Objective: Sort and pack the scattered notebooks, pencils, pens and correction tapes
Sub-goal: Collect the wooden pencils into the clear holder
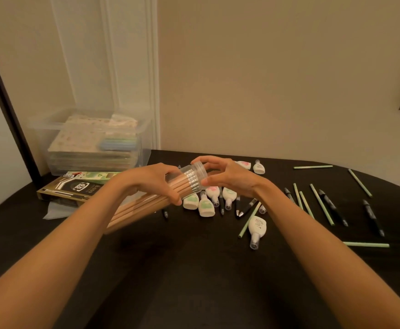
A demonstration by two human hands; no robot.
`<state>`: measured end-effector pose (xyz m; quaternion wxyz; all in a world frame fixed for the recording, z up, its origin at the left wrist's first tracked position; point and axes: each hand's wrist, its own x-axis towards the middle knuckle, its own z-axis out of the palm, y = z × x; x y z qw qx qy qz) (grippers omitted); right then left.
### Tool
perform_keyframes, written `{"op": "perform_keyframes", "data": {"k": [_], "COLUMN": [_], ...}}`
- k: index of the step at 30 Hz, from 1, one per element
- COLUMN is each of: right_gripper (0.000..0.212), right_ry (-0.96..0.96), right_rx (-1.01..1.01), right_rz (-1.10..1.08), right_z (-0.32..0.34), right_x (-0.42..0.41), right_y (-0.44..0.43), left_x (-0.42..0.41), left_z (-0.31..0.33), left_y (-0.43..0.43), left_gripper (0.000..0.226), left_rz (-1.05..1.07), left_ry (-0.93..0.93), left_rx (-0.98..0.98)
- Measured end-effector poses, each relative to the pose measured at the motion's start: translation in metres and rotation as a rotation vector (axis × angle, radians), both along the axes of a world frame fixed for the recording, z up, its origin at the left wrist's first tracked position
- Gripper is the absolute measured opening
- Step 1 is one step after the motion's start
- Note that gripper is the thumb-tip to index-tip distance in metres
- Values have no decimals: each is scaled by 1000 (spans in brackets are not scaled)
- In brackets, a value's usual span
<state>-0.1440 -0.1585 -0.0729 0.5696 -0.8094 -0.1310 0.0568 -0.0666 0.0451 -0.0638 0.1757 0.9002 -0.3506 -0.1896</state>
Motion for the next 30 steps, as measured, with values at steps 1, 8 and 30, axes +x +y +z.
{"op": "perform_keyframes", "data": {"k": [1, 8, 30], "right_gripper": [42, 33, 43], "right_ry": [-6, 14, -35], "right_rx": [-10, -91, -65], "right_rz": [-6, -90, -56], "right_z": [0, 3, 7], "right_x": [-2, -14, -37], "right_y": [-1, -8, -26], "left_x": [-2, -12, -21], "left_z": [1, -1, -1], "left_y": [-2, -11, -20], "left_gripper": [62, 66, 51], "left_rz": [-6, -29, -100], "left_ry": [3, -74, 23], "left_rx": [0, -3, 11]}}
